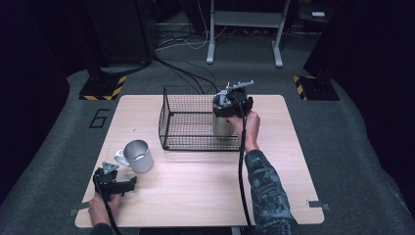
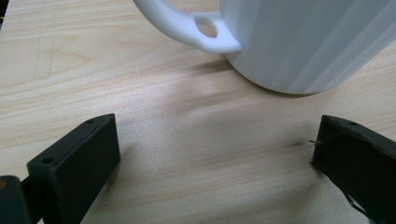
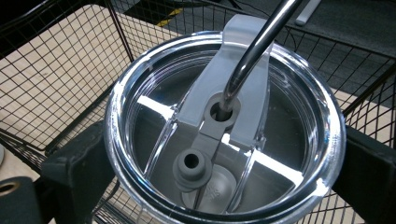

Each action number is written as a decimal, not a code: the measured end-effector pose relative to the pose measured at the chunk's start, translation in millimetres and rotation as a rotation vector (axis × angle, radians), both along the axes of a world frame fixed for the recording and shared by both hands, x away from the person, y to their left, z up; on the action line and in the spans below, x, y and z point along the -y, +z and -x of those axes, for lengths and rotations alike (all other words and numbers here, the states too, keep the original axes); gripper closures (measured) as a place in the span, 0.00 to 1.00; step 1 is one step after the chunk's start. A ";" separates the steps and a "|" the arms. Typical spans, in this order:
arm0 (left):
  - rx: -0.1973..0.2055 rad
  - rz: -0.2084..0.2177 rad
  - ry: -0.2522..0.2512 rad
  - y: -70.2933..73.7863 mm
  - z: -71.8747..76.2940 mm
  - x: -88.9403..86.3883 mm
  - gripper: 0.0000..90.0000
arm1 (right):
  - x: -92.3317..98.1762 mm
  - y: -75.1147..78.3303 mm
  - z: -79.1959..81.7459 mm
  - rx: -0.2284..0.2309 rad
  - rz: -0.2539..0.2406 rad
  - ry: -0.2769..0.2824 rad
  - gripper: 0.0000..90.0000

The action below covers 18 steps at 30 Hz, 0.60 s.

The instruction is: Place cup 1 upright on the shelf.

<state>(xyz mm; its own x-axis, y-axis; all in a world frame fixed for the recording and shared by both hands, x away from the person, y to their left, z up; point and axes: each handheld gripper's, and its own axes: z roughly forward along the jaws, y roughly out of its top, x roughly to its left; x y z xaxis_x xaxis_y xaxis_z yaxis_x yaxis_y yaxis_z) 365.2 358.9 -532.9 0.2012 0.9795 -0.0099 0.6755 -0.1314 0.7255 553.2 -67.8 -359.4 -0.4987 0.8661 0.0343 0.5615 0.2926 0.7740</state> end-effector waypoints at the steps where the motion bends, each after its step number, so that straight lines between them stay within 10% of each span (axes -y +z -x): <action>1: 0.000 0.000 -0.001 0.0 0.0 -0.1 0.01 | 0.1 -1.1 -0.3 0.002 0.005 0.002 0.04; 18: -0.003 -0.003 -0.002 0.3 0.0 -0.3 0.01 | -0.2 -14.0 -5.2 -0.025 0.009 -0.016 0.04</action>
